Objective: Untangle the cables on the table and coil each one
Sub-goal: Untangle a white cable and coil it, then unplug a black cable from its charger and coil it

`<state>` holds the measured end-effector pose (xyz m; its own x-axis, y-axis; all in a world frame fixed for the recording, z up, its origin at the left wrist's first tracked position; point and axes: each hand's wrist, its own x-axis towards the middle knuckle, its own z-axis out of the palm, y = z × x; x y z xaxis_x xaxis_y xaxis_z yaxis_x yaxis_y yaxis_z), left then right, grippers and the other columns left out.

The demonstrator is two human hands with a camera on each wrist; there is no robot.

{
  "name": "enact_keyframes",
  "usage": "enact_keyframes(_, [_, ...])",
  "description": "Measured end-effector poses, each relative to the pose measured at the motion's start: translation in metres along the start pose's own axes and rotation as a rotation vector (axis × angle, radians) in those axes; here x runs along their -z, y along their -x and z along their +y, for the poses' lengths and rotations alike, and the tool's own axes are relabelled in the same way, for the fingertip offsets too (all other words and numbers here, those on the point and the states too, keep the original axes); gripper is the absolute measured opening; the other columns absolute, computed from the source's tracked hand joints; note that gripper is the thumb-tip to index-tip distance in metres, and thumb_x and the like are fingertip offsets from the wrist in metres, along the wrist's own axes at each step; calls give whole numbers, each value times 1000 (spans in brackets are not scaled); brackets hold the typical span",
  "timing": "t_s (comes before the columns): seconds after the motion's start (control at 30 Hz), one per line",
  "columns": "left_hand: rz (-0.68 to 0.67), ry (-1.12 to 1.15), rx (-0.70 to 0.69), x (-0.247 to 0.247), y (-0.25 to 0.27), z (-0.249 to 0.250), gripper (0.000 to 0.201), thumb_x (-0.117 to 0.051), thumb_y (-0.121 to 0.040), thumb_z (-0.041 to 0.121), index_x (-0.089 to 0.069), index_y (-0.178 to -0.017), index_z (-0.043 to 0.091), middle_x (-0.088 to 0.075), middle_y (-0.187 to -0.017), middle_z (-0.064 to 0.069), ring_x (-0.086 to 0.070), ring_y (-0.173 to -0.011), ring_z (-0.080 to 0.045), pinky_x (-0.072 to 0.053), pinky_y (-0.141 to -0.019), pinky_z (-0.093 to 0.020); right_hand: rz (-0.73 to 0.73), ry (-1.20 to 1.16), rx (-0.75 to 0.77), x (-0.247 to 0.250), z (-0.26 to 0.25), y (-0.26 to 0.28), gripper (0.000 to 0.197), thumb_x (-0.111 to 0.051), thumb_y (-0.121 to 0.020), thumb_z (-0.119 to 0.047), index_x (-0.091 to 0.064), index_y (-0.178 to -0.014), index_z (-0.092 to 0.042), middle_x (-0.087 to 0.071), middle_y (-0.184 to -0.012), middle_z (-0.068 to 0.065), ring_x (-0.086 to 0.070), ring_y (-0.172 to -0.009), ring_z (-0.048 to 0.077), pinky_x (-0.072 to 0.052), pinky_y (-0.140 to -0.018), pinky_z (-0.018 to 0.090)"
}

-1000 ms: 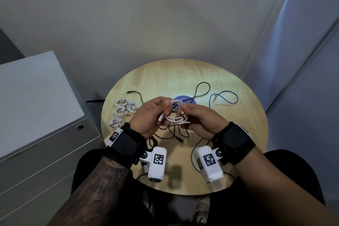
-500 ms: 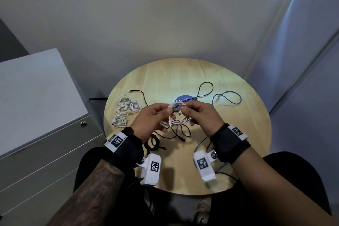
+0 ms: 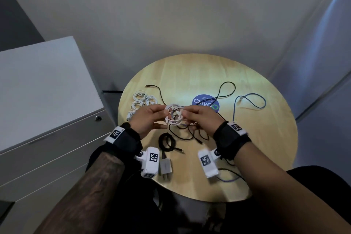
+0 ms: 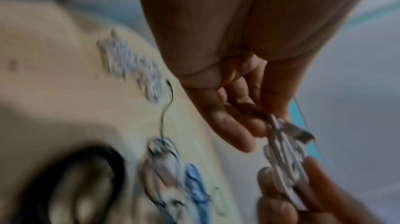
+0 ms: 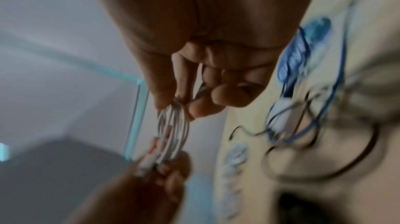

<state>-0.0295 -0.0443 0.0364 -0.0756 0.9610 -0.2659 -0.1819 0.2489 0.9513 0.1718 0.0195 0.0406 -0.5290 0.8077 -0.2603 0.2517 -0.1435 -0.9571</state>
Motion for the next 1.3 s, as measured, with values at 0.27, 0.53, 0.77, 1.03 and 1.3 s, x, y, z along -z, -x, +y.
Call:
enact_keyframes(0.27, [501,-563,177,53,-60,-44,16,-68,-87,7,-70,-103,12,-70,-85,-11,-65,-77,-28,-58,-73,-41,203,384,-20,39,63,15,17,-67,-90,-21,-66,-106,-25,-66,-94,-9,-60,-77,6,-47,-73,22])
enact_keyframes(0.53, [439,-1261,245,57,-89,-53,37,-59,-91,18,-59,-126,8,-60,-130,-12,-56,-120,-29,-47,-101,-38,328,391,-136,89,120,29,23,-62,-74,-46,-64,-97,-44,-70,-95,-7,-68,-88,15,-58,-84,43])
enact_keyframes(0.77, [440,-1286,295,48,-88,-50,23,-59,-91,29,-69,-98,11,-70,-105,-13,-65,-97,-32,-51,-79,-36,334,502,-87,83,106,30,21,-64,-89,-28,-64,-111,-29,-66,-102,-9,-63,-95,10,-53,-92,38])
enact_keyframes(1.03, [444,-1169,166,24,-74,-51,26,-50,-90,14,-70,-104,22,-68,-110,-7,-63,-100,-32,-51,-82,-34,343,524,-37,82,103,31,21,-65,-89,-29,-64,-110,-29,-63,-99,-13,-61,-94,8,-53,-91,37])
enact_keyframes(1.3, [221,-1615,201,11,-71,-70,31,-43,-93,10,-71,-105,15,-64,-110,-12,-47,-116,-36,-46,-90,-39,358,483,-33,80,104,34,19,-66,-89,-30,-64,-108,-32,-63,-99,-15,-62,-96,9,-54,-90,40])
